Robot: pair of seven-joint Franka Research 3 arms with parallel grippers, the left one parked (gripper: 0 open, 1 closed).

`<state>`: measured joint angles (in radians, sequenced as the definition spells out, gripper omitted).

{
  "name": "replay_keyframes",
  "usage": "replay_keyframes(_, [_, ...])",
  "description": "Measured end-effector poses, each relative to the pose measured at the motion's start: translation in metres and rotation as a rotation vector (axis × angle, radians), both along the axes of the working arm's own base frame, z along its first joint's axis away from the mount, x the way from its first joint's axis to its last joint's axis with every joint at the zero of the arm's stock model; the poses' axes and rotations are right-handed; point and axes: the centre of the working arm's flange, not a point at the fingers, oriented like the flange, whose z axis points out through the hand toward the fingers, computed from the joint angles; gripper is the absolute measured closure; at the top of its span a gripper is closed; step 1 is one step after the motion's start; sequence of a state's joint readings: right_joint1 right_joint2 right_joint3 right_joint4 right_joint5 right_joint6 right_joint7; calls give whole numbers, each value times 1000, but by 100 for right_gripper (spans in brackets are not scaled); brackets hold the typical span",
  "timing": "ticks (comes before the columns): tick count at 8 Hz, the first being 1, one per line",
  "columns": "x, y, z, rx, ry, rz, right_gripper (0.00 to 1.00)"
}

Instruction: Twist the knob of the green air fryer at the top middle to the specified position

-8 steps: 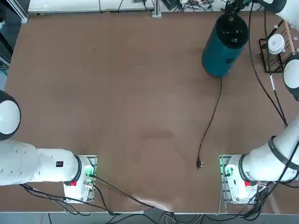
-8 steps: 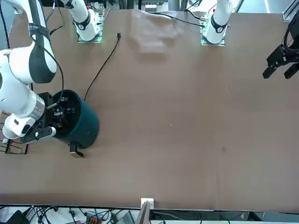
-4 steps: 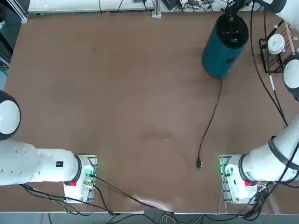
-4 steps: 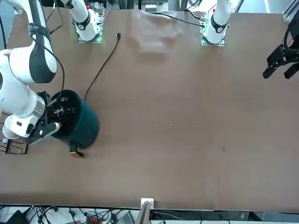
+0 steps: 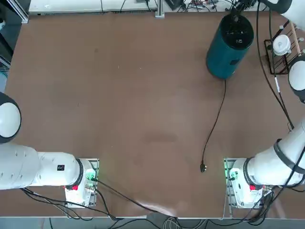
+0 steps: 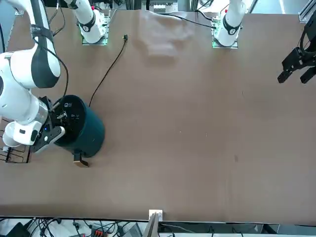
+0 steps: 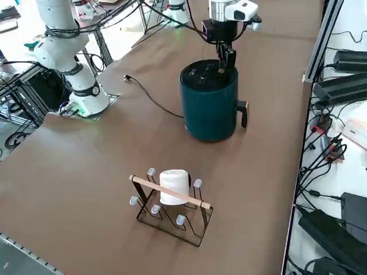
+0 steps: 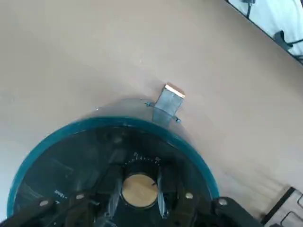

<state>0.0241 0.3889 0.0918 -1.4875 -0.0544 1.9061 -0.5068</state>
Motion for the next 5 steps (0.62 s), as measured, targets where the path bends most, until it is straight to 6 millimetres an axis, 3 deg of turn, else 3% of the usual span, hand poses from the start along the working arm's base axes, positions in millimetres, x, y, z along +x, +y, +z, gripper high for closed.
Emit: replay_keyframes(5, [0, 2, 0, -12, 1, 158, 55])
